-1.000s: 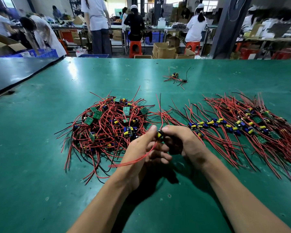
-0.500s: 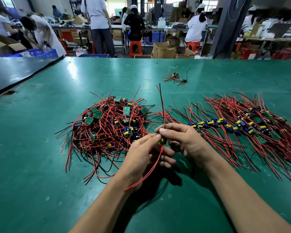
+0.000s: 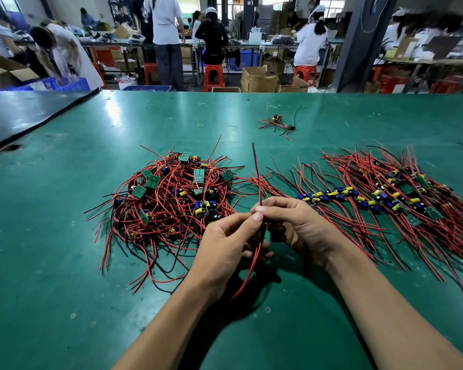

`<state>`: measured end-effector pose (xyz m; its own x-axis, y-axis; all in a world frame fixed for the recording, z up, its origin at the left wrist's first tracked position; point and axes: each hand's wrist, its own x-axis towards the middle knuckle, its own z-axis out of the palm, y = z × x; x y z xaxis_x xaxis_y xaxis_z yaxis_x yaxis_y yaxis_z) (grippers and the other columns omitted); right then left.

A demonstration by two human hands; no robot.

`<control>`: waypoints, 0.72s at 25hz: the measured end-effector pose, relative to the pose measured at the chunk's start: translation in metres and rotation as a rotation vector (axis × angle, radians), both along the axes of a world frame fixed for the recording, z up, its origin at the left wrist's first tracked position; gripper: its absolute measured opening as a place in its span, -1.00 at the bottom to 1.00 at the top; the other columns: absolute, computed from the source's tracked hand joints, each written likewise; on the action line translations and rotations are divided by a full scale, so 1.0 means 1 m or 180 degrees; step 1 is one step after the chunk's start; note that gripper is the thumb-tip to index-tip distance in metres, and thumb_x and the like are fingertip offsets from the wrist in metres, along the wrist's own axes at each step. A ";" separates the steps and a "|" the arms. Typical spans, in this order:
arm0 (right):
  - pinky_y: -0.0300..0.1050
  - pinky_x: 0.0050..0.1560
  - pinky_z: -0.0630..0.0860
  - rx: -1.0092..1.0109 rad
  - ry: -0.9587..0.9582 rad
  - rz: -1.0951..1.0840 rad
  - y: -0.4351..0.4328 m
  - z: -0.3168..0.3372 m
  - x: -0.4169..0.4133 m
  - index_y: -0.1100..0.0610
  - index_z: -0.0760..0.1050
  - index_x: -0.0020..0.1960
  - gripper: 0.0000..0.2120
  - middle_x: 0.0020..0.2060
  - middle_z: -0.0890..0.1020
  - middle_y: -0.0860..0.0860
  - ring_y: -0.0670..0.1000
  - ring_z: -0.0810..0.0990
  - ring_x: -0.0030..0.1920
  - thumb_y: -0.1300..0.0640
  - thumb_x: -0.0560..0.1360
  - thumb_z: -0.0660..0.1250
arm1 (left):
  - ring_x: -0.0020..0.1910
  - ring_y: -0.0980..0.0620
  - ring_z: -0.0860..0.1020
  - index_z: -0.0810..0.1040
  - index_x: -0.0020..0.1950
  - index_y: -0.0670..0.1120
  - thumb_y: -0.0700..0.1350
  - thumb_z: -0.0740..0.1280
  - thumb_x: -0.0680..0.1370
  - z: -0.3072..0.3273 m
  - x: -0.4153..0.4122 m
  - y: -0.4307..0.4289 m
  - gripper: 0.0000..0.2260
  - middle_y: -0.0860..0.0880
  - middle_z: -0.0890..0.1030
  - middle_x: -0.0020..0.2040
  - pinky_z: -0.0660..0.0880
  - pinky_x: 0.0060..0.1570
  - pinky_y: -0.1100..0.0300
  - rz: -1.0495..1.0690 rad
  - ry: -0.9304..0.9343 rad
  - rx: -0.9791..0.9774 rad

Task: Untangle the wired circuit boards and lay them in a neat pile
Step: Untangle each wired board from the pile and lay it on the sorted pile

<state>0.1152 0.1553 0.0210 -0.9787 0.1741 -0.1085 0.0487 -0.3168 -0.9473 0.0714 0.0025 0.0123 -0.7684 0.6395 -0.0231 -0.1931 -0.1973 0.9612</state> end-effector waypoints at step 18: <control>-0.28 -0.46 0.20 0.0678 -0.0244 -0.0456 -0.004 -0.009 -0.005 0.15 0.70 -0.05 -0.80 -0.48 0.35 0.10 -0.03 0.28 -0.49 0.02 0.45 0.48 | -0.36 -0.02 0.49 0.54 -0.28 -0.25 -0.24 0.32 0.53 -0.007 0.005 0.006 -0.81 -0.07 0.53 -0.41 0.44 -0.37 0.14 0.0501 0.0232 -0.0224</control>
